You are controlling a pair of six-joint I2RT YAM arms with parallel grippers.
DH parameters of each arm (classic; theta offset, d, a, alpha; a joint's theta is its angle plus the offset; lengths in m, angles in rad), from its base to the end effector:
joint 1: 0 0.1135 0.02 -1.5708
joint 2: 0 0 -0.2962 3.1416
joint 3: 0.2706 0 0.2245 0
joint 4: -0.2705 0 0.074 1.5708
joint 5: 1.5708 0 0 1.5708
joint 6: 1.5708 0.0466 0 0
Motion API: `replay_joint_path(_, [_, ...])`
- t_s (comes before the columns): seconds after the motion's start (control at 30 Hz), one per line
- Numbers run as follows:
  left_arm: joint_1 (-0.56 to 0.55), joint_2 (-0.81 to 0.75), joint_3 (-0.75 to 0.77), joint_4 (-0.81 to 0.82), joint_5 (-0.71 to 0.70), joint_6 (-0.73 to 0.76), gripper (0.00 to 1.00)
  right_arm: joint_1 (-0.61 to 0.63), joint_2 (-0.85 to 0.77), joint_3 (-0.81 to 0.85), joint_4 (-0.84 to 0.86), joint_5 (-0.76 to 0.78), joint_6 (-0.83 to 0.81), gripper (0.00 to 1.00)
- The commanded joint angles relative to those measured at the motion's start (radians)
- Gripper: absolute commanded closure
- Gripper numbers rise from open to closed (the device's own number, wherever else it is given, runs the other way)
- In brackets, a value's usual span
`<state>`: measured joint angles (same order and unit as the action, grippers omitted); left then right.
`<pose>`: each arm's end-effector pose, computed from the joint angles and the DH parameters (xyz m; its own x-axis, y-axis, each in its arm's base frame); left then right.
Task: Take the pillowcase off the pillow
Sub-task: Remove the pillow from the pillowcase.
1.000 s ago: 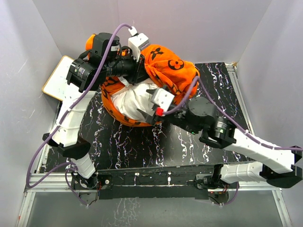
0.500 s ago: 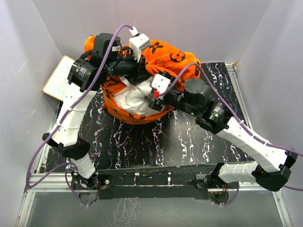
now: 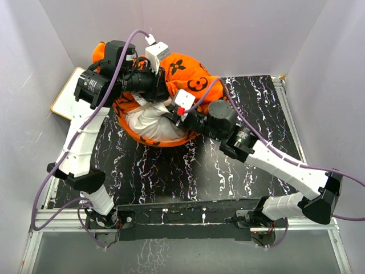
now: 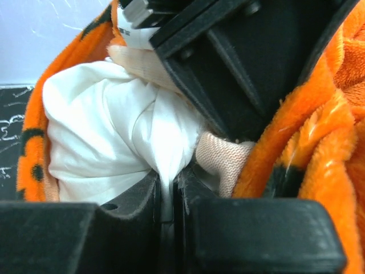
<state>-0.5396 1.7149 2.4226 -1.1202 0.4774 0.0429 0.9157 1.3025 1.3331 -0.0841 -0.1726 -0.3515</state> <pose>0.2409 -0.1692 0.5466 -0.3085 0.2291 -0.9232 0.8315 0.5364 -0.1447 0.1616 0.2234 0.4593 0.2744 -0.1996 -0.9407 -0.8427 0.4212 -0.3352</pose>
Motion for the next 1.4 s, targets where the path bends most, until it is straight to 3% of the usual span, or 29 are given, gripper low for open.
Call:
replay_joint_path(0.0, [0.025,-0.045,-0.113,0.273,0.015,-0.086,1.0,0.126,-0.003,-0.147,-0.008,-0.075,0.147,0.92])
replay_joint_path(0.17, [0.026,-0.047,-0.13,0.457,-0.016,-0.119,1.0,0.215,-0.042,-0.245,0.027,-0.035,0.2,0.92])
replay_joint_path(0.47, [0.025,-0.021,-0.112,0.617,-0.169,-0.114,1.0,0.301,-0.099,-0.315,-0.014,-0.011,0.259,0.92])
replay_joint_path(0.57, [0.025,-0.047,-0.171,0.696,-0.293,-0.102,1.0,0.324,-0.128,-0.345,-0.031,0.009,0.28,0.92])
replay_joint_path(0.73, [0.023,-0.075,-0.226,0.814,-0.664,0.024,1.0,0.339,-0.199,-0.413,-0.071,0.054,0.331,0.92])
replay_joint_path(0.9, [0.023,-0.151,-0.364,0.951,-0.746,0.139,1.0,0.339,-0.286,-0.517,-0.048,0.072,0.402,0.92])
replay_joint_path(1.0, [0.023,-0.148,-0.37,0.889,-0.699,0.144,1.0,0.339,-0.304,-0.551,-0.043,0.078,0.43,0.92])
replay_joint_path(1.2, [0.024,-0.059,-0.251,0.464,-0.271,-0.003,1.0,0.339,-0.352,-0.429,-0.002,0.252,0.479,0.91])
replay_joint_path(1.23, [0.023,-0.059,-0.264,0.44,-0.218,-0.024,1.0,0.339,-0.354,-0.385,-0.002,0.297,0.483,0.86])
replay_joint_path(1.3, [0.023,-0.064,-0.291,0.42,-0.123,-0.066,1.0,0.339,-0.352,-0.305,0.011,0.374,0.477,0.62])
replay_joint_path(1.37, [0.023,-0.055,-0.286,0.39,-0.056,-0.083,1.0,0.337,-0.342,-0.238,0.042,0.428,0.455,0.49])
